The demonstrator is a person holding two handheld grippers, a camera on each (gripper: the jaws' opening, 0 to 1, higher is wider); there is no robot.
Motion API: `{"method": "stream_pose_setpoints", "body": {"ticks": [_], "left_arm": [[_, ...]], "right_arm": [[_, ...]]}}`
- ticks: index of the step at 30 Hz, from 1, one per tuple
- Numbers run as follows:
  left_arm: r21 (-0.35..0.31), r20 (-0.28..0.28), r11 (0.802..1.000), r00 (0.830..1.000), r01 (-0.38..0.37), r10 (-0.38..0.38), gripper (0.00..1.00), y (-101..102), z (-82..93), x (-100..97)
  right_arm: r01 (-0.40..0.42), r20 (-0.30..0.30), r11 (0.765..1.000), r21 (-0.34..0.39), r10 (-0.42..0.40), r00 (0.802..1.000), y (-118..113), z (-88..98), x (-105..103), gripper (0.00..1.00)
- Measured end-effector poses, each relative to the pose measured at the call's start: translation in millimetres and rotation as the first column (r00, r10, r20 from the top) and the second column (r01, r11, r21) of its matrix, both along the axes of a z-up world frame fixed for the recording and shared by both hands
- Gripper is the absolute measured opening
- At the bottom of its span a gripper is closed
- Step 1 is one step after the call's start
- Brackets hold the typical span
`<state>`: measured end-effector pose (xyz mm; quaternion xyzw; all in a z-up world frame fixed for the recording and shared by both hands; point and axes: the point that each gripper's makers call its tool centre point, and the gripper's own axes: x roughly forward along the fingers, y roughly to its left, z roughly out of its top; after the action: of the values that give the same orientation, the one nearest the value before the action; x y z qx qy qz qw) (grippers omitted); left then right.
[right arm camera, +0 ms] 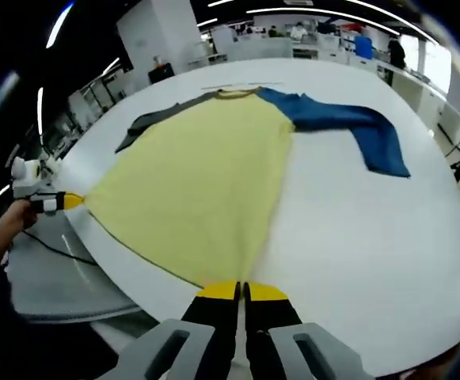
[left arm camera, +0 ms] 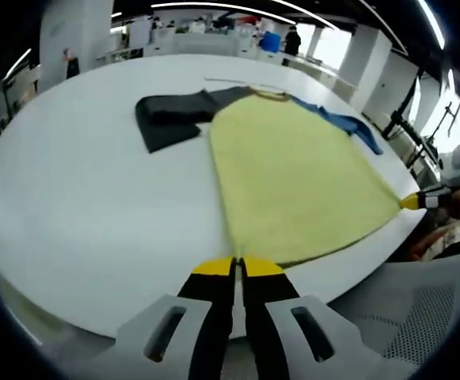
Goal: Fold the garment on the visible template until the final outline fits inside the template.
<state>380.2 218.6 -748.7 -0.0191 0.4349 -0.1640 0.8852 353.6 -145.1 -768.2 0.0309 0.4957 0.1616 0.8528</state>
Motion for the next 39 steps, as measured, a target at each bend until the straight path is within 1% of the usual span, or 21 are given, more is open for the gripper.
{"method": "stream_pose_setpoints", "body": {"ticks": [2,8,12,15,17,18,19,20,23,24,26,28,30,34,36,37,39], "left_arm": [[-0.001,-0.014,1.000,1.000,0.005,-0.005,0.00,-1,-2.7,-3.3],[0.022,-0.048,1.000,0.999,0.019,-0.018,0.00,-4,-8.3,-10.3],[0.042,-0.054,0.999,0.998,0.032,-0.030,0.00,-4,-8.5,-11.2],[0.054,-0.046,0.998,0.998,0.035,-0.033,0.00,-4,-7.9,-10.3],[0.030,-0.038,0.999,0.999,0.012,-0.011,0.01,-4,-5.0,-8.6],[0.017,-0.028,1.000,1.000,0.001,0.000,0.02,-4,-2.9,-7.0],[0.002,-0.005,1.000,1.000,0.006,-0.006,0.03,-5,1.0,-4.4],[-0.005,0.001,1.000,1.000,-0.005,0.005,0.04,-4,3.2,-3.2],[-0.035,0.003,0.999,1.000,-0.021,0.021,0.10,-5,8.2,-1.7],[-0.062,0.001,0.998,1.000,-0.024,0.024,0.12,-8,10.8,-1.3],[-0.086,0.039,0.996,0.999,-0.014,0.018,0.16,-12,17.9,3.7],[-0.086,0.073,0.996,0.997,0.003,0.003,0.22,-14,24.0,8.1],[-0.083,0.097,0.996,0.995,0.014,-0.005,0.28,-16,28.6,11.8],[-0.082,0.174,0.995,0.984,0.061,-0.046,0.40,-24,41.5,20.9],[-0.071,0.191,0.996,0.980,0.062,-0.047,0.46,-24,44.9,23.9],[-0.061,0.207,0.996,0.977,0.070,-0.056,0.48,-25,47.4,26.5],[-0.054,0.213,0.996,0.975,0.076,-0.063,0.52,-25,48.8,28.2]], "right_arm": [[0.024,-0.014,1.000,0.015,-0.024,1.000,-1,-3.4,-2,0.00],[0.022,-0.025,1.000,0.010,-0.022,0.999,-2,-3.9,-4,0.00],[0.025,-0.029,1.000,0.016,-0.025,0.999,-4,-3.4,-5,0.00],[0.016,-0.020,1.000,0.019,-0.015,1.000,-4,-2.0,-4,0.00],[0.015,-0.019,1.000,0.021,-0.015,1.000,-4,-1.5,-4,0.00],[0.019,-0.018,0.999,0.026,-0.019,1.000,-4,-0.6,-4,0.00],[0.025,-0.019,0.999,0.031,-0.024,1.000,-3,0.1,-4,0.00],[0.021,-0.014,0.999,0.038,-0.021,1.000,-3,2.2,-4,0.00],[0.030,0.007,0.998,0.053,-0.030,1.000,-4,7.5,-1,0.01],[0.035,0.011,0.998,0.056,-0.036,0.999,-5,9.8,0,0.03],[0.044,0.023,0.997,0.056,-0.045,0.999,-6,13.7,2,0.11],[0.048,0.050,0.997,0.058,-0.051,0.997,-8,19.6,7,0.19],[0.046,0.067,0.997,0.069,-0.050,0.997,-9,25.1,11,0.25],[0.038,0.099,0.995,0.093,-0.047,0.994,-8,34.7,20,0.31],[0.035,0.122,0.995,0.099,-0.047,0.991,-9,39.5,26,0.38],[0.023,0.146,0.995,0.101,-0.038,0.989,-8,43.0,30,0.41],[-0.003,0.162,0.994,0.106,-0.015,0.987,-6,46.8,33,0.48]]}}
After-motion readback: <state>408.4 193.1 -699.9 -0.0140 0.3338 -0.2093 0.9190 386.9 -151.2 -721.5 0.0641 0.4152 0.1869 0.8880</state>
